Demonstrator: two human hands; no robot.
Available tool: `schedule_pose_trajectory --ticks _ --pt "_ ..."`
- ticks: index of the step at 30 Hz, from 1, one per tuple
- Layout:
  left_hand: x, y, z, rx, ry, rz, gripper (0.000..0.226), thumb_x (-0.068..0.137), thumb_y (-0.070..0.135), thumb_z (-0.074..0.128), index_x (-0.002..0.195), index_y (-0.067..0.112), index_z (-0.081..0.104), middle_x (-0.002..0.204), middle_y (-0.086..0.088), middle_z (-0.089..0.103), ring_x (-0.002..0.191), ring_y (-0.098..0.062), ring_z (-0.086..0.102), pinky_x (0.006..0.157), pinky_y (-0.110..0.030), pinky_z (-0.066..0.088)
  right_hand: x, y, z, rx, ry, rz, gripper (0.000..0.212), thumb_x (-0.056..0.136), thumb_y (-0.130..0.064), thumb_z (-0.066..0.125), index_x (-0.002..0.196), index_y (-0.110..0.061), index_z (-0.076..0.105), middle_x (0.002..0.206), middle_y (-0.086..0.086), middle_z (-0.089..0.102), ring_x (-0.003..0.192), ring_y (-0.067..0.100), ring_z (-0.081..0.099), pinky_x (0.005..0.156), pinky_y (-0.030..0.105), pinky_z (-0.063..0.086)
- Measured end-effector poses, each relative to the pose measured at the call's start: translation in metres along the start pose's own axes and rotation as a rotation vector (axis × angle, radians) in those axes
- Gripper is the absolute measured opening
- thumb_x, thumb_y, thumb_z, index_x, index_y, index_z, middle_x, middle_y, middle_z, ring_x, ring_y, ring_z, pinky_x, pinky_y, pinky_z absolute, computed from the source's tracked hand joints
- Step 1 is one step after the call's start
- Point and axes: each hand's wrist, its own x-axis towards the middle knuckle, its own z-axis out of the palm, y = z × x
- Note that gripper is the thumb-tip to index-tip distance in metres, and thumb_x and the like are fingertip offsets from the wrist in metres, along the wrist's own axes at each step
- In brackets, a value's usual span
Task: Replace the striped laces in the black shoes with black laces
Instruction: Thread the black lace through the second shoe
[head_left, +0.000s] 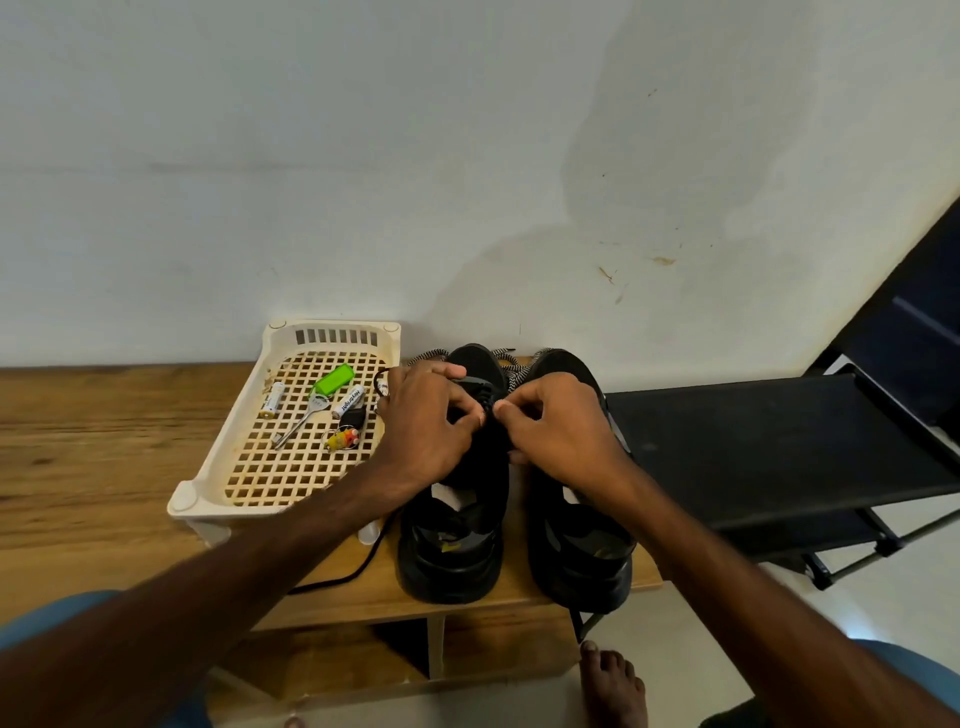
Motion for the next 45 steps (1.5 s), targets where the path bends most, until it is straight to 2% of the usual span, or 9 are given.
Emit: schedule_pose_trajectory --ticks 4,12,16,24,29,33,38,42,45 --pt "0.001 -0.001 0.0 -0.178 -0.066 -0.094 0.012 0.085 0.015 0.079 0.093 0.024 0.08 0.142 0.004 0.056 0.141 -0.021 0.039 0.117 -0.053 0.031 0.0 0.002 -0.001 0.029 -0.013 0.048 0.013 0.097 -0.012 0.07 0.105 -0.013 0.079 0.09 0.001 0.076 0.075 0.017 0.076 0.073 0.039 0.065" --pt "0.008 -0.005 -0.01 -0.186 -0.168 -0.124 0.025 0.075 0.009 0.087 0.095 0.022 0.08 0.14 0.005 0.061 0.134 -0.014 0.049 0.098 -0.025 0.034 0.008 0.001 0.002 -0.066 0.011 -0.014 0.017 0.091 -0.022 0.071 0.078 -0.02 0.081 0.059 -0.009 0.068 0.057 0.003 0.067 0.057 0.012 0.052" --pt "0.006 -0.005 -0.009 0.041 -0.146 -0.061 0.027 0.079 0.025 0.085 0.105 0.029 0.079 0.139 0.012 0.06 0.138 -0.02 0.044 0.113 -0.05 0.035 0.013 -0.001 -0.002 -0.103 0.012 -0.015 0.033 0.095 -0.023 0.063 0.066 -0.01 0.075 0.062 0.001 0.069 0.057 0.016 0.062 0.052 0.015 0.042" --pt "0.014 -0.005 -0.032 -0.092 0.039 0.005 0.013 0.083 0.022 0.08 0.095 0.026 0.082 0.115 0.008 0.075 0.111 -0.009 0.066 0.106 -0.03 0.042 0.018 0.002 -0.059 1.171 0.081 0.224 0.012 0.101 -0.014 0.058 0.098 -0.004 0.064 0.083 0.01 0.075 0.08 0.026 0.076 0.085 0.042 0.063" --pt "0.021 -0.003 -0.063 -0.316 0.439 0.098 0.008 0.093 0.025 0.072 0.098 0.026 0.079 0.094 0.017 0.074 0.094 0.001 0.067 0.088 -0.023 0.049 0.013 0.001 -0.032 0.075 0.004 -0.096 0.018 0.097 -0.021 0.067 0.081 -0.021 0.076 0.055 -0.016 0.054 0.055 0.001 0.054 0.062 0.012 0.045" --pt "0.025 -0.006 -0.062 -0.341 0.416 0.086 0.013 0.093 0.034 0.072 0.098 0.023 0.079 0.093 0.015 0.074 0.083 -0.004 0.065 0.078 -0.024 0.049 0.013 -0.002 -0.013 -0.448 -0.222 -0.197 0.013 0.094 -0.019 0.07 0.097 -0.019 0.083 0.069 -0.01 0.065 0.072 0.012 0.065 0.075 0.025 0.055" --pt "0.023 -0.011 -0.046 -0.241 0.221 0.127 0.008 0.091 0.023 0.075 0.084 0.027 0.076 0.076 0.017 0.07 0.075 0.008 0.064 0.065 0.0 0.04 0.019 -0.006 -0.035 -0.165 0.026 -0.213 0.01 0.094 -0.022 0.072 0.094 -0.023 0.081 0.072 -0.02 0.062 0.074 -0.008 0.061 0.071 0.007 0.041" --pt "0.024 -0.018 -0.037 -0.034 -0.021 0.083 0.006 0.088 0.025 0.077 0.09 0.024 0.082 0.081 0.009 0.074 0.072 0.002 0.063 0.062 -0.004 0.04 0.021 -0.006 -0.064 0.821 0.033 -0.091 0.012 0.096 -0.02 0.06 0.091 -0.015 0.069 0.111 0.007 0.077 0.11 0.024 0.071 0.101 0.043 0.053" --pt "0.025 -0.019 -0.038 -0.023 -0.085 0.06 0.006 0.086 0.025 0.079 0.09 0.021 0.082 0.08 0.011 0.072 0.071 0.002 0.064 0.065 -0.012 0.046 0.021 -0.003 -0.08 1.436 -0.071 0.043 0.011 0.099 -0.018 0.049 0.095 -0.011 0.057 0.1 0.013 0.075 0.086 0.024 0.074 0.083 0.039 0.06"
